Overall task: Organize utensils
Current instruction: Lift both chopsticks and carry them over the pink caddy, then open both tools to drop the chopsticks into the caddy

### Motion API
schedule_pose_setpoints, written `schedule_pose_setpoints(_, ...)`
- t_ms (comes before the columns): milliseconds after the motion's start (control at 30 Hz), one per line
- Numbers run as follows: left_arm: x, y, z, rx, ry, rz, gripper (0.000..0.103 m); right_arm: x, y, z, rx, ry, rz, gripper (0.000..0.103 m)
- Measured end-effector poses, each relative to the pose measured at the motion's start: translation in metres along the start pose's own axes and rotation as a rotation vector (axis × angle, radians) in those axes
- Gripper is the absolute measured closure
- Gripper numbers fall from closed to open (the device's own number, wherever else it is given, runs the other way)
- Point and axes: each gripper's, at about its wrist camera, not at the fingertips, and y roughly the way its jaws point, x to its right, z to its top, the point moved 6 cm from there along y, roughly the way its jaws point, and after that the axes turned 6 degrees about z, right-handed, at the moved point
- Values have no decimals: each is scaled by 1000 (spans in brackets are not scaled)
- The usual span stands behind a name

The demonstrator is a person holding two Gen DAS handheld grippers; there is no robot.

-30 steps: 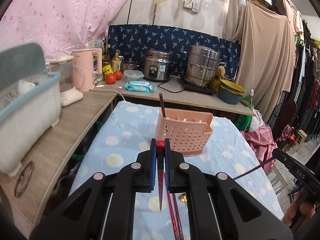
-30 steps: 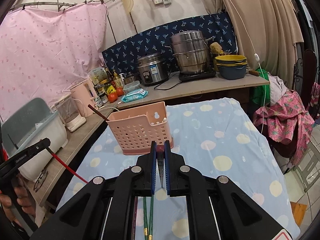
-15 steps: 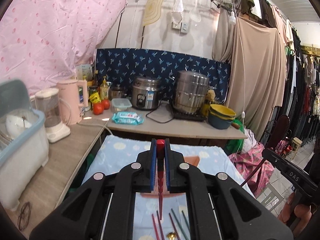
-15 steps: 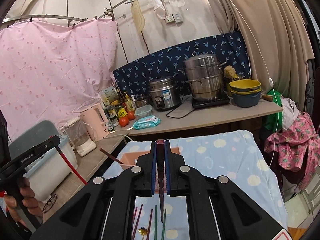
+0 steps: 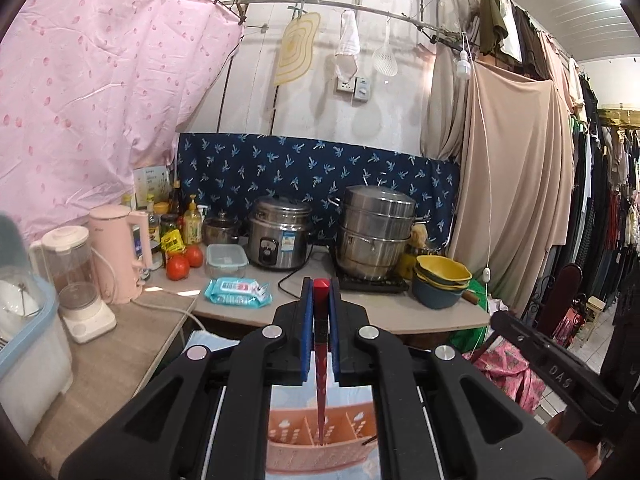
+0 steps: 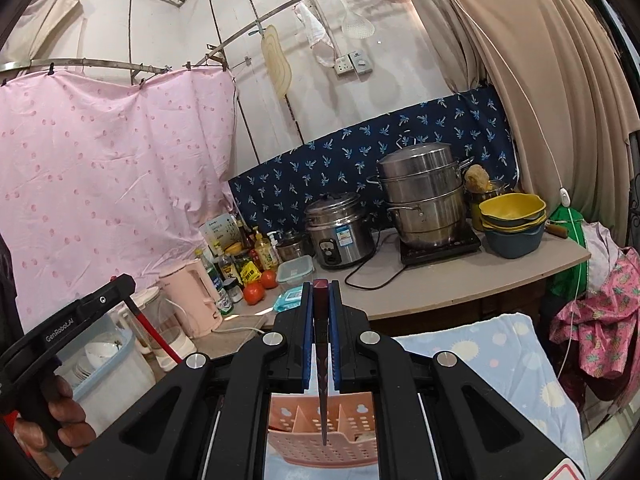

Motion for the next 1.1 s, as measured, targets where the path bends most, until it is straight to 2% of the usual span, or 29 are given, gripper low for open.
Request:
schedule_pose_setpoints(167,8,25,-9,-23,9,-10,96,4,30,-6,-21,6,-9,96)
schedule_pose_setpoints(400,3,56,-47,-106,12,-1,96,19,58,-37,-101,27,-12,96)
schedule_pose_setpoints(567,-5,66,-65,-144,13,13,96,24,72,-64,-159,15,-26,96)
schedule_pose_setpoints(733,-10,70,-74,-157,14,27,96,25,78,-76,-183,8,-38,95)
schedule_pose_setpoints(767,-11,70,-75,-161,16,33,93,24,78,-77,-183,3,-39,93)
schedule_pose_setpoints(900,-17,66,-78,-160,10,62,64,23,72,-79,-165,-19,-59,71)
schedule_pose_setpoints(1000,-22,60,-80,-159,9,75,58,23,65,-80,-157,-20,-60,69)
schedule_pose_setpoints(1100,-27,51,-86,-172,11,89,58,23,57,-81,-154,-19,-62,68)
